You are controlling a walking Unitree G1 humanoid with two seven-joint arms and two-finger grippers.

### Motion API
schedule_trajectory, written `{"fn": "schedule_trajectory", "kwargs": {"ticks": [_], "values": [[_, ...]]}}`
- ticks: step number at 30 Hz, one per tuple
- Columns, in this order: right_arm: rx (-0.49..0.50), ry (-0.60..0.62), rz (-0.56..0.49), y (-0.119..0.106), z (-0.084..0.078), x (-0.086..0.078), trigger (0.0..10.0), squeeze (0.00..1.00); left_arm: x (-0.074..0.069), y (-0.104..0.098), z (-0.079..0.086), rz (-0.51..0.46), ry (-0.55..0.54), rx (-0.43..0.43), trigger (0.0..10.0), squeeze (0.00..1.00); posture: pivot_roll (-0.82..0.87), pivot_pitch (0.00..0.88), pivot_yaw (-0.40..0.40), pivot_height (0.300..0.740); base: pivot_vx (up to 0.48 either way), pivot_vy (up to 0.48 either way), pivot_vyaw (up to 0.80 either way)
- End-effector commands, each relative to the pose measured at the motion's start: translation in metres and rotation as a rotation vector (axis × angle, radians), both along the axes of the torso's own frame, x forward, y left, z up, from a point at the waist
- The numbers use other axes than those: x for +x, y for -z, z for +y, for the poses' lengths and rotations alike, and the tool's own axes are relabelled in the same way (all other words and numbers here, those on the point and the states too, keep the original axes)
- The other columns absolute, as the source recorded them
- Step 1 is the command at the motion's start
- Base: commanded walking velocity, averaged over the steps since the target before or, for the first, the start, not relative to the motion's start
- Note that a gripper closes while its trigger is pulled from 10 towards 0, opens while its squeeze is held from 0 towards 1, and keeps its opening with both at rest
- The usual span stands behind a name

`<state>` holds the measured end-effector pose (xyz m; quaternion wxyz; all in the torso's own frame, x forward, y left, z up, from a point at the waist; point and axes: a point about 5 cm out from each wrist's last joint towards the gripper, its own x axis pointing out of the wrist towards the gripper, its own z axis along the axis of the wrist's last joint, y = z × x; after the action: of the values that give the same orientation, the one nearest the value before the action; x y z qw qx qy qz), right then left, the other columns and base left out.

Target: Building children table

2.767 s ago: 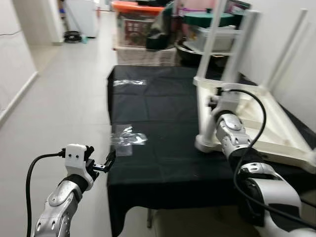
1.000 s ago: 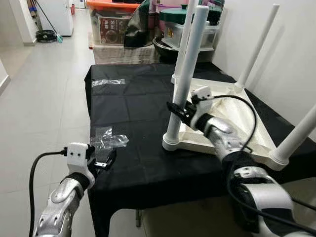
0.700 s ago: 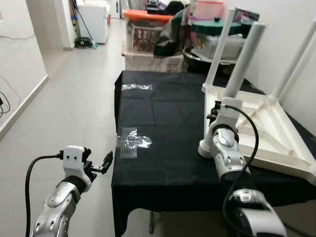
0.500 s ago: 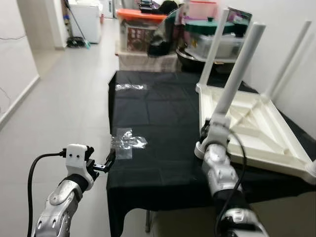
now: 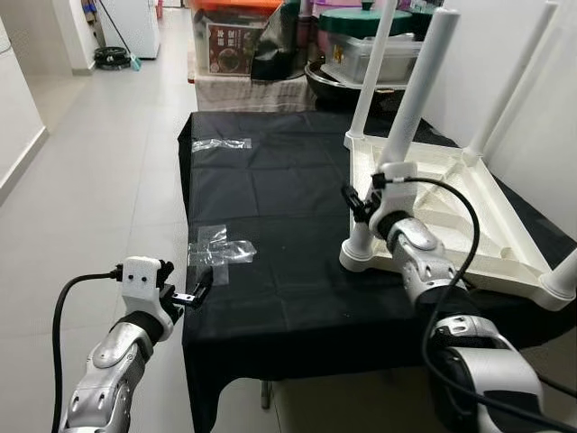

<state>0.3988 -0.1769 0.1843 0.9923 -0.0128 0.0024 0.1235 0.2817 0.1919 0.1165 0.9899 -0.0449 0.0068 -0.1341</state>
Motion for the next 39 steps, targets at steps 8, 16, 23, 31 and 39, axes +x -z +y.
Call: {"fn": "schedule_trajectory", "kwargs": {"ticks": [8,16,23,31,39], "values": [[-0.022,-0.308,0.003,0.004,0.028,-0.003,0.0,0.0,-0.002,0.001,0.005,0.008,-0.009,0.016,10.0,0.0,0.08,0.0,-0.106,0.74,0.0,0.0,0.0],[-0.036,-0.12,0.001,0.009,0.026,0.001,0.0,0.0,-0.004,0.001,0.006,0.011,-0.012,0.02,10.0,0.0,0.08,0.0,-0.098,0.74,0.0,0.0,0.0],[-0.183,0.719,0.213,0.075,-0.012,-0.03,0.0,0.0,-0.002,0.0,0.004,0.009,-0.004,0.021,10.0,0.0,0.08,0.0,-0.092,0.74,0.0,0.0,0.0],[-0.228,0.672,0.078,0.064,0.008,-0.039,10.0,0.0,0.0,0.001,0.004,0.01,-0.011,0.017,10.0,0.0,0.06,0.0,-0.095,0.74,0.0,0.0,0.0],[-0.17,0.65,-0.027,0.023,-0.002,-0.016,10.0,0.0,0.0,0.002,0.004,0.007,-0.015,0.012,10.0,0.0,0.06,0.0,-0.099,0.74,0.0,0.0,0.0]]}}
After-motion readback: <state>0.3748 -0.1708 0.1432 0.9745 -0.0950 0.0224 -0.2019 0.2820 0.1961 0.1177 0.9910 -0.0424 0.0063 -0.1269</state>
